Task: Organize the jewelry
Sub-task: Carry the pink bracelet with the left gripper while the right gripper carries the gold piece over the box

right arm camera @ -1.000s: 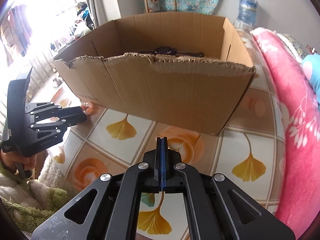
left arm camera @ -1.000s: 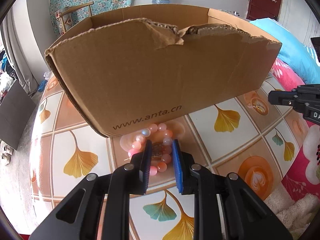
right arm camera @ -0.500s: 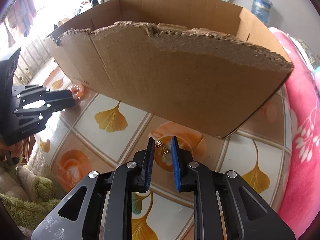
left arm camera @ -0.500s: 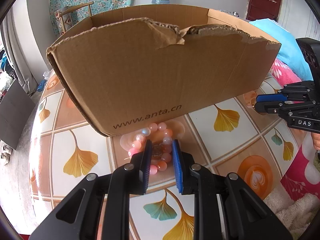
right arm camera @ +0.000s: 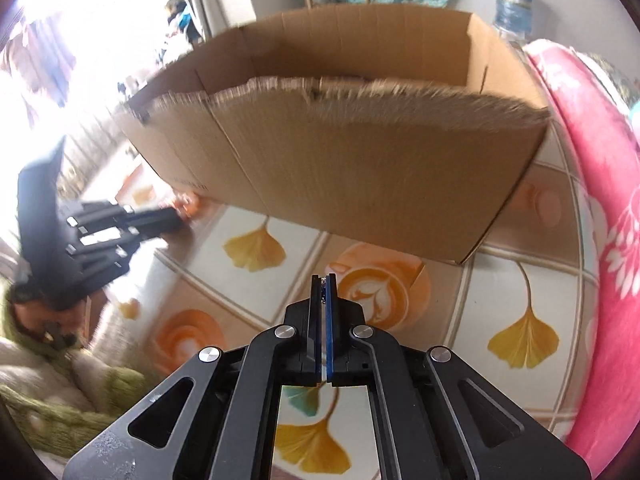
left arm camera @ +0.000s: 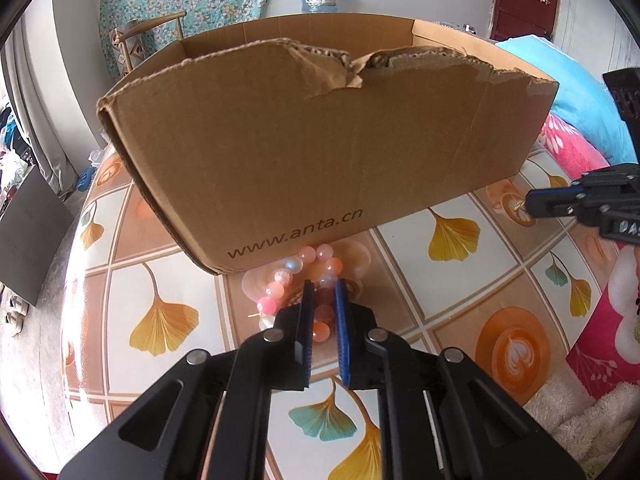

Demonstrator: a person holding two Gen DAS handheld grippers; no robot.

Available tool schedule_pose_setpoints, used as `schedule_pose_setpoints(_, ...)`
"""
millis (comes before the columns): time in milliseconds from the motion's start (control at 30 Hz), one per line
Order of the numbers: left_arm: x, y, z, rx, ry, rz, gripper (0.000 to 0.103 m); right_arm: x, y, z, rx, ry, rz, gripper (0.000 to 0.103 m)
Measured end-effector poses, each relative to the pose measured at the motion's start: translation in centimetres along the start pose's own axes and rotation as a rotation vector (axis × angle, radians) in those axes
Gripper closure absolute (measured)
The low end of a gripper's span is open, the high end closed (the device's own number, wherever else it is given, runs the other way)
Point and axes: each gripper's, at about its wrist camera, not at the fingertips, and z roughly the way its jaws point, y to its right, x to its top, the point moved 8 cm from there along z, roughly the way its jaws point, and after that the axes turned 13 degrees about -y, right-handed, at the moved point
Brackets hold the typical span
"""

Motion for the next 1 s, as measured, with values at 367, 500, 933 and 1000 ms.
schedule_pose_setpoints(367,-0.1,-1.2,-4.6,-0.06,0.083,-0.046,0.094,1.7,-0.3,-5.6,0.055,0.156,0.029,0.103)
schedule_pose_setpoints(500,0.2,-1.4,-7.2,-0.072,0.126,-0.046,0.094,3.1,-1.1,-7.9,0.077,0.213,0.009,0.103)
schedule_pose_setpoints(933,7.8,-1.3,-18.3,-0.25,0.396,-0.001,0.094,8.3,-2.4,-12.5,0.147,0.406,-0.049,0.103)
schedule_pose_setpoints(1000,9.7,-1.4,-18.1,-0.244,0.412,0.009,0.094,8.6,-2.2,-12.0,0.148,0.408,-0.042,0.103)
